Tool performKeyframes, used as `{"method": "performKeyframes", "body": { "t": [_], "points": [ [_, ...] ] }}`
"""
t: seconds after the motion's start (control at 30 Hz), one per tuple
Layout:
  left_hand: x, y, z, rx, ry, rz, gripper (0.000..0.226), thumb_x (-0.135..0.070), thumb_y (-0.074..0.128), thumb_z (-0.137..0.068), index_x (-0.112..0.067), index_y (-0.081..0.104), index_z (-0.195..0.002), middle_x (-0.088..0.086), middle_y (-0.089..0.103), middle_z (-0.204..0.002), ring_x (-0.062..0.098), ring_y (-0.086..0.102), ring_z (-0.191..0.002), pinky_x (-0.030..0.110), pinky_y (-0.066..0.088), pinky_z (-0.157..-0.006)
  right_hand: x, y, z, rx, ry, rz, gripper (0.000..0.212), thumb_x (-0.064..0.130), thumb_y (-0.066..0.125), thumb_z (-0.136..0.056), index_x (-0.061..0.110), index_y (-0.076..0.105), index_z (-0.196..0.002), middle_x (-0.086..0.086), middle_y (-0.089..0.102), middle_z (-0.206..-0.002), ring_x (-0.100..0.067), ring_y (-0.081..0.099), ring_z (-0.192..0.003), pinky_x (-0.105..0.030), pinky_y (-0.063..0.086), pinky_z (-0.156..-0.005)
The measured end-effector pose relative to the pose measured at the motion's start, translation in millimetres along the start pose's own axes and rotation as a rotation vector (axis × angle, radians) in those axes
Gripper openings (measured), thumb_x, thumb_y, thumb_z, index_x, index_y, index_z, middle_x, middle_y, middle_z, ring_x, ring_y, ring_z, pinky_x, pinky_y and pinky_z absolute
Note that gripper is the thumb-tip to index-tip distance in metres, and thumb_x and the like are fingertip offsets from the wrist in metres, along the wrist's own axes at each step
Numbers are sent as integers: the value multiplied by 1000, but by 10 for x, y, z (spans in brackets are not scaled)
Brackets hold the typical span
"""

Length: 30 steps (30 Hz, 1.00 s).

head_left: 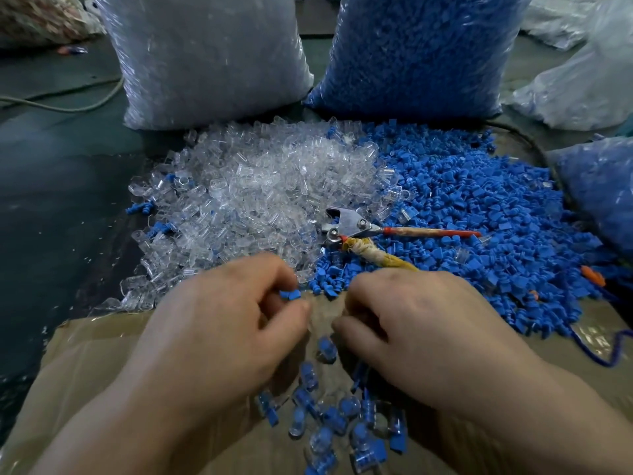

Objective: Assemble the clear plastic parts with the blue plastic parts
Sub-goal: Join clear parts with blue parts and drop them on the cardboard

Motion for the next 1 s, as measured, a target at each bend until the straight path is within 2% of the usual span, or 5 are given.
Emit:
{"method": "performKeyframes", "body": {
  "t": [0.17, 0.3, 0.5, 0.87, 1.0],
  "points": [
    [49, 46, -41, -37, -57, -302, 77, -85, 31, -69, -46, 31, -136, -26, 56, -95, -6, 48, -76, 17, 42, -64, 0, 31, -150, -95, 25, 118, 38, 66, 35, -91, 36, 40, -113, 10, 50, -97, -18, 47, -70, -31, 33, -49],
    [-6, 171, -64, 9, -49, -279, 72, -72, 35, -77, -47, 30, -144, -26, 56, -119, -5, 39, -92, 18, 34, -77, -4, 74, -238, -98, 26, 155, 23, 50, 41, -97, 32, 44, -112, 10, 42, -87, -16, 36, -63, -28, 20, -43],
    [-51, 197, -105, -52, 1, -204, 24, -44, 56, -86, -35, 68, -105, -18, 64, -91, 5, 58, -78, 20, 40, -63, -18, 75, -240, -87, 14, 121, 20, 24, 53, -91, 31, 49, -110, 10, 50, -89, -17, 39, -65, -28, 21, -44],
    [130, 33, -59, -280, -127, 105, 9, -37, 63, -83, -35, 56, -78, -15, 60, -76, -7, 56, -84, 14, 41, -47, -59, -25, -216, -242, -14, -109, 18, 43, 52, -93, 30, 44, -85, 10, 55, -77, -17, 54, -66, -38, 49, -60],
    [171, -9, -31, -329, -165, 236, 12, -34, 67, -80, -35, 57, -74, -38, 58, -98, -13, 59, -81, -2, 40, -65, -85, -65, -205, -283, 12, -166, 21, 39, 55, -93, 28, 42, -81, 9, 54, -67, -17, 54, -60, -40, 49, -58]
  ]
}}
Point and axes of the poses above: each hand's wrist, its own z-axis away from the middle knuckle, its own y-axis out of the palm, x = y × z, the point moved 9 cm from there along -z, towards the middle knuckle
